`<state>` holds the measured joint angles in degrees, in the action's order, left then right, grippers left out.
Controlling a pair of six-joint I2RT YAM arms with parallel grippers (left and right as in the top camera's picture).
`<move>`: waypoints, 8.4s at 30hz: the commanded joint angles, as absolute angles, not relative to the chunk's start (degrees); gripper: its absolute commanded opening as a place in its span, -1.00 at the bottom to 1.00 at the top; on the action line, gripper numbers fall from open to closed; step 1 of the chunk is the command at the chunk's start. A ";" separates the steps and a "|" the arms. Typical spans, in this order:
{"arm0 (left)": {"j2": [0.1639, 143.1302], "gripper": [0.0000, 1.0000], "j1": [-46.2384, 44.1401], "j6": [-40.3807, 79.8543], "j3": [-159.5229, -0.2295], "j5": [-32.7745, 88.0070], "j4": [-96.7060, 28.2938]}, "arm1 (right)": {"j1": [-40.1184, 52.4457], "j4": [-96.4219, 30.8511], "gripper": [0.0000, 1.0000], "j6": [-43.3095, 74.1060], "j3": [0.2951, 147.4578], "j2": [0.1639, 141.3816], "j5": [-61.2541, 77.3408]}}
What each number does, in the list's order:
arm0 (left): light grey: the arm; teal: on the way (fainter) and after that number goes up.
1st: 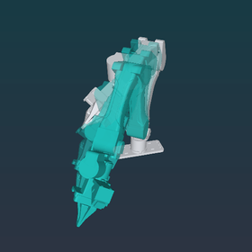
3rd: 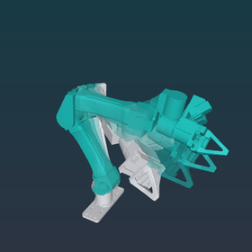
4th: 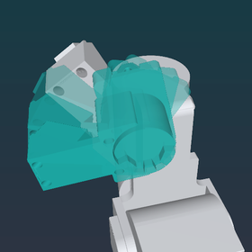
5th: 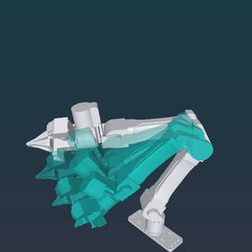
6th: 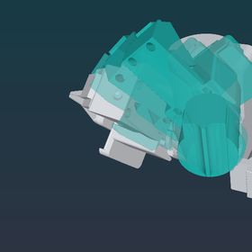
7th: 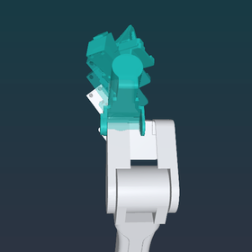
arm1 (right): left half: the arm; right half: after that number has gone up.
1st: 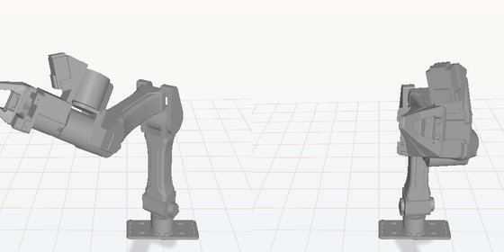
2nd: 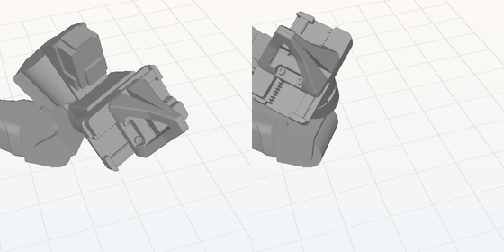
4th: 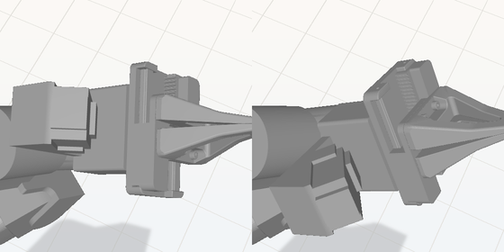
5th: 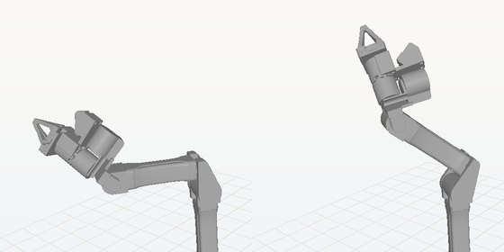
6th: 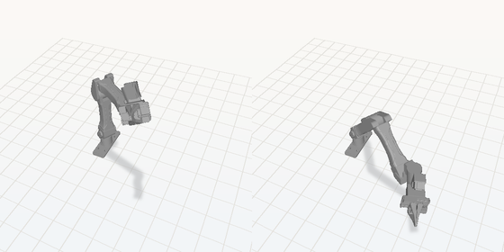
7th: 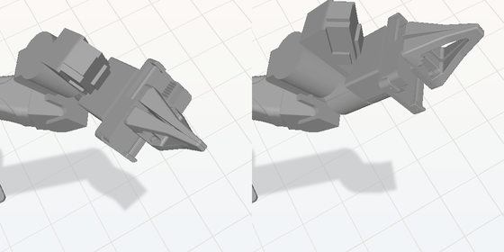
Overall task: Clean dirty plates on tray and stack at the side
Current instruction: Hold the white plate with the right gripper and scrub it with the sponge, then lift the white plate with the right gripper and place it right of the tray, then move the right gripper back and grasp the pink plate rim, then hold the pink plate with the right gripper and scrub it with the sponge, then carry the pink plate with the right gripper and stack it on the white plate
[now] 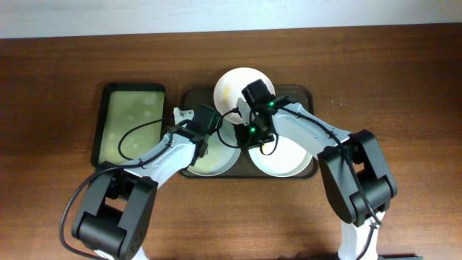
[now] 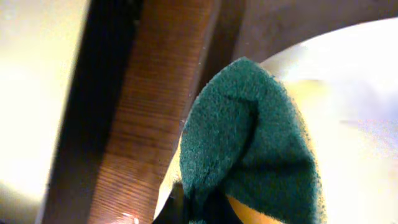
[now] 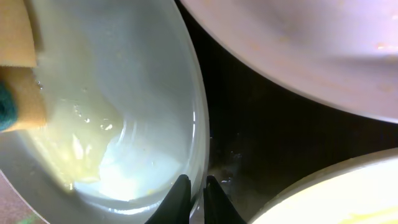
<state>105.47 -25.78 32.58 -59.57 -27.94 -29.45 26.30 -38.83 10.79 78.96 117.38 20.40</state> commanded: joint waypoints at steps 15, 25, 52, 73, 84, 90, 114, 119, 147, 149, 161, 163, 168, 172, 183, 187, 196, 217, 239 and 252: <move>76.36 -0.94 -23.33 28.58 -59.27 -26.57 -31.79 | 26.63 -48.23 -0.92 8.78 87.15 109.49 9.17; 76.71 -0.97 -9.72 28.60 -59.24 -19.81 -36.51 | 35.51 -58.59 -0.92 8.75 104.53 108.77 -19.51; 88.36 -1.00 -0.30 26.00 -59.18 -12.67 -30.87 | 58.43 -43.20 -0.92 -19.49 105.45 108.77 -72.69; 88.36 -1.00 -0.30 26.00 -59.18 -12.82 -32.45 | 10.26 -63.07 -0.92 -0.82 105.43 109.14 24.86; 88.38 -1.00 -0.30 26.02 -59.18 -12.78 -33.15 | -20.49 -60.64 -0.92 -2.07 101.71 112.77 21.04; 88.40 -1.00 -0.30 26.02 -59.13 -12.80 -33.26 | -27.09 -52.47 -0.92 0.51 94.28 115.81 19.86; 88.40 -1.00 -1.39 25.98 -58.87 -5.34 -32.77 | 13.17 -39.18 0.69 14.20 93.27 121.36 7.05; 88.40 -1.00 -1.39 26.00 -58.87 -5.34 -32.80 | 14.13 -37.71 0.28 15.51 93.27 124.09 6.81; 88.40 -1.00 -1.58 24.77 -58.87 -1.26 -32.18 | 25.98 -42.59 -0.92 13.80 93.32 127.76 15.75; 88.40 -1.00 -2.66 24.25 -58.87 -0.78 -32.14 | 26.30 -44.93 -0.92 13.80 93.32 127.76 15.20; 95.81 -1.00 -13.74 33.87 -58.87 3.14 -25.10 | 25.76 -45.43 -0.92 21.15 93.32 127.76 5.93; 100.27 -1.00 -16.16 33.87 -58.87 7.77 -20.05 | 25.76 -45.52 -0.92 21.12 93.32 127.76 5.91; 105.08 -1.00 -19.00 35.40 -58.87 7.75 -15.33 | 25.74 -45.17 -0.92 21.15 93.32 127.76 5.69; 109.14 -0.99 -19.00 33.87 -58.87 4.64 -15.53 | 25.74 -45.21 -0.92 21.12 93.32 127.76 5.67; 106.67 -1.00 -18.96 22.61 -58.94 -34.74 -21.78 | 25.74 -45.45 -0.92 21.12 93.30 127.76 3.95; 101.51 -1.00 -18.96 22.63 -58.94 -34.22 -21.26 | 25.69 -45.45 -0.92 21.12 93.30 127.76 3.99; 99.20 -1.00 -19.16 30.92 -58.92 0.75 -16.88 | 25.69 -45.43 -0.92 21.12 93.30 127.76 4.01; 91.68 -1.00 -20.25 20.71 -58.96 -34.50 -21.34 | 25.82 -45.41 -0.92 21.08 93.27 127.76 4.01; 78.30 -1.00 -4.32 26.50 -58.92 -26.02 -37.21 | 50.02 -52.47 -0.92 -30.17 121.62 119.28 -69.56; 78.30 -1.00 -4.32 26.50 -58.92 -25.02 -37.82 | 47.53 -52.84 -0.92 -14.61 121.23 119.37 -57.54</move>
<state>78.96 -4.58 25.80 -59.09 -25.23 -37.82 51.07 -47.55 -30.89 120.88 120.25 -73.78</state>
